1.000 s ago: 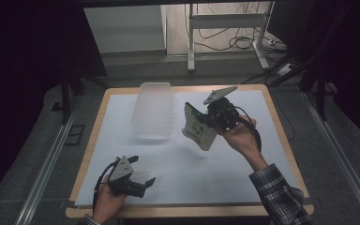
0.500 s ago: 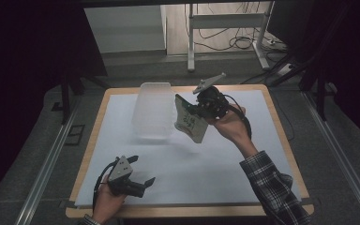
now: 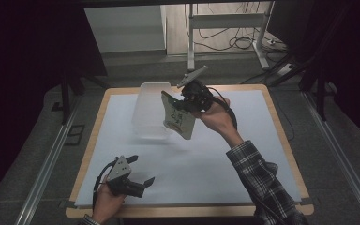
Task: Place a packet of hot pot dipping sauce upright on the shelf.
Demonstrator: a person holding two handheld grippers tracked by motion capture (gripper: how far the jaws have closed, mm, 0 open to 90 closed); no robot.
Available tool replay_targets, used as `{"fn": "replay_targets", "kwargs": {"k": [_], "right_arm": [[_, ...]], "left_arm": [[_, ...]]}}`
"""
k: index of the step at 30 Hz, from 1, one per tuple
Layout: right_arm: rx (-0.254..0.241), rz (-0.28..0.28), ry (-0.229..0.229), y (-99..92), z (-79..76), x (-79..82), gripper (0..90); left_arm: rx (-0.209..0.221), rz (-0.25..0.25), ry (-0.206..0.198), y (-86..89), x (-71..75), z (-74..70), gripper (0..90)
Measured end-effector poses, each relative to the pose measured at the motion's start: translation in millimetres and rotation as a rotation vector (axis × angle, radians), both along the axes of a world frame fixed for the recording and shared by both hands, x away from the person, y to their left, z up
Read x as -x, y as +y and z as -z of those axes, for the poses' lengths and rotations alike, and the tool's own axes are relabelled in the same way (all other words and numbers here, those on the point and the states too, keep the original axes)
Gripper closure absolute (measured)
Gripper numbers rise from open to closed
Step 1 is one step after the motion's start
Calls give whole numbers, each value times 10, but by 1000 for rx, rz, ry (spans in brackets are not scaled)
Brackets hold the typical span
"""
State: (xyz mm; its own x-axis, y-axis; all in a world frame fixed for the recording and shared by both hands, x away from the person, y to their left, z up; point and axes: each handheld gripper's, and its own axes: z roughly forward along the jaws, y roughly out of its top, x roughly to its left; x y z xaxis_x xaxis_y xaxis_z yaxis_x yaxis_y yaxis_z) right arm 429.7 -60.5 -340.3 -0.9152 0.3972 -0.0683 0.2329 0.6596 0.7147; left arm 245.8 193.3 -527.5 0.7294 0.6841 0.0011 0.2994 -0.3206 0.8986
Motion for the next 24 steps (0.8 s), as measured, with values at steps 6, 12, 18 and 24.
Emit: {"fn": "replay_targets", "kwargs": {"k": [6, 12, 18, 24], "right_arm": [[8, -15, -3, 141, 10, -80, 892], [5, -24, 3, 327, 30, -183, 892], [-3, -36, 3, 530, 35, -240, 892], [2, -52, -9, 749, 40, -265, 892]], "left_arm": [[1, 0, -2, 4, 1, -3, 0], [0, -1, -5, 3, 2, -3, 0], [-4, 0, -8, -1, 3, -3, 0], [-5, 1, -7, -3, 4, -2, 0]]}}
